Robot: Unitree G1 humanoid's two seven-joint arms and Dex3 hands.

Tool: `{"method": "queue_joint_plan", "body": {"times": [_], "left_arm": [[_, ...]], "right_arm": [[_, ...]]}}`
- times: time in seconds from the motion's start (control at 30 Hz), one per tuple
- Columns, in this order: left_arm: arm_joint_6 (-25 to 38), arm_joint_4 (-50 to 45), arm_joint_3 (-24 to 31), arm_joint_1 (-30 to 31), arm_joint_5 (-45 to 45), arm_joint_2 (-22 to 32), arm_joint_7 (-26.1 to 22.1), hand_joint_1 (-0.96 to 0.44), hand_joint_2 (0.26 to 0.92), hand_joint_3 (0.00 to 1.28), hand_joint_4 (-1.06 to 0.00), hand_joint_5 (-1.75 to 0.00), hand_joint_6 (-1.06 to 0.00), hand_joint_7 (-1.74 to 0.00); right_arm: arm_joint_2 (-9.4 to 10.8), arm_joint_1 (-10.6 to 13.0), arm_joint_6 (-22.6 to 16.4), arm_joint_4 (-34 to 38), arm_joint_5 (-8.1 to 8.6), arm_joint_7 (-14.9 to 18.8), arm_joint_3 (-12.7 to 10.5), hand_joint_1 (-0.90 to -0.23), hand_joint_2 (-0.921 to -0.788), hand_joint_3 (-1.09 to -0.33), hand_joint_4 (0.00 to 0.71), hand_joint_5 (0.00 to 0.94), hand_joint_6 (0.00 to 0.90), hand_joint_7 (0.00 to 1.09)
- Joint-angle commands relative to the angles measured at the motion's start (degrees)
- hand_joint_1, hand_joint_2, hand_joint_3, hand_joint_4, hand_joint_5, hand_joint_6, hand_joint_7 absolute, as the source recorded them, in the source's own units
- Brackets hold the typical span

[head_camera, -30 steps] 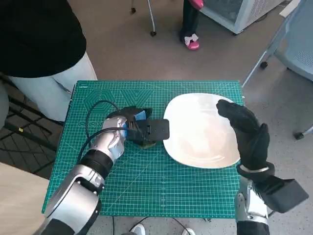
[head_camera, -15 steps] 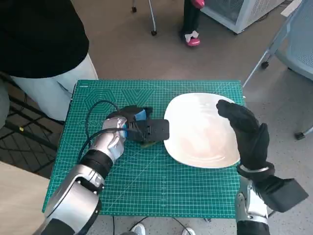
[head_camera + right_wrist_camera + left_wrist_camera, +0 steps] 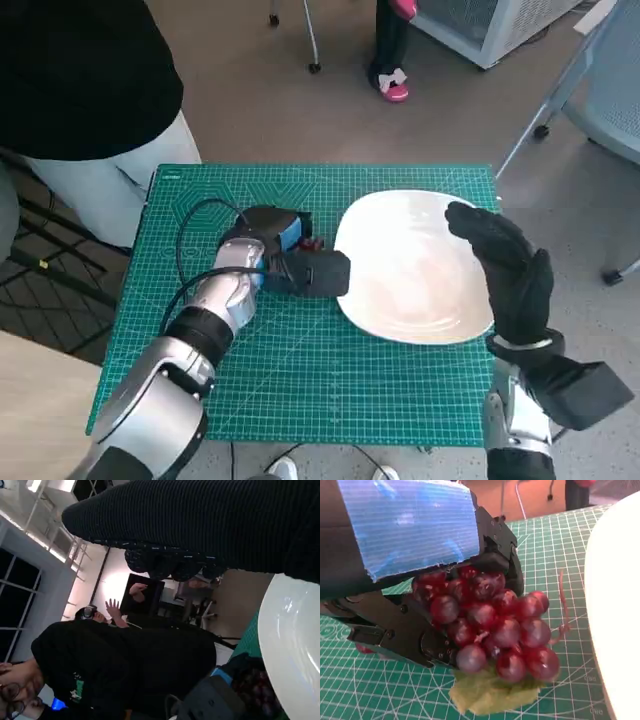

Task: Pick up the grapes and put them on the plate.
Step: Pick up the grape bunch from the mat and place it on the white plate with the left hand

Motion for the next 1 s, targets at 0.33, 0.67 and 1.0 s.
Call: {"method": "queue_joint_plan", "body": {"times": [0.33, 0.67, 1.0], "left_arm": [[-1.7, 1.0, 0.3, -0.6, -1.2, 1.0, -0.3, 0.00, 0.921, 0.22, -0.46, -1.26, -0.53, -1.41], [-0.8, 2.2, 0.0, -1.6, -1.0, 0.6, -0.7, 0.00, 0.921, 0.22, -0.45, -1.28, -0.53, -1.39], [-1.3, 2.2, 0.6, -2.4, -1.7, 0.8, -1.3, 0.00, 0.921, 0.21, -0.45, -1.28, -0.55, -1.37]], "right_arm": [[-0.2, -0.8, 0.2, 1.8, -0.02, 0.4, -0.3, -0.634, -0.921, -0.861, 0.376, 0.001, 0.025, 0.44], [-0.1, -1.0, -0.2, 2.1, 0.25, 0.8, -0.4, -0.635, -0.921, -0.860, 0.376, 0.001, 0.027, 0.44], [-0.3, -1.3, -0.4, 2.6, 0.72, 1.3, -0.8, -0.639, -0.921, -0.861, 0.375, 0.000, 0.026, 0.44]]}}
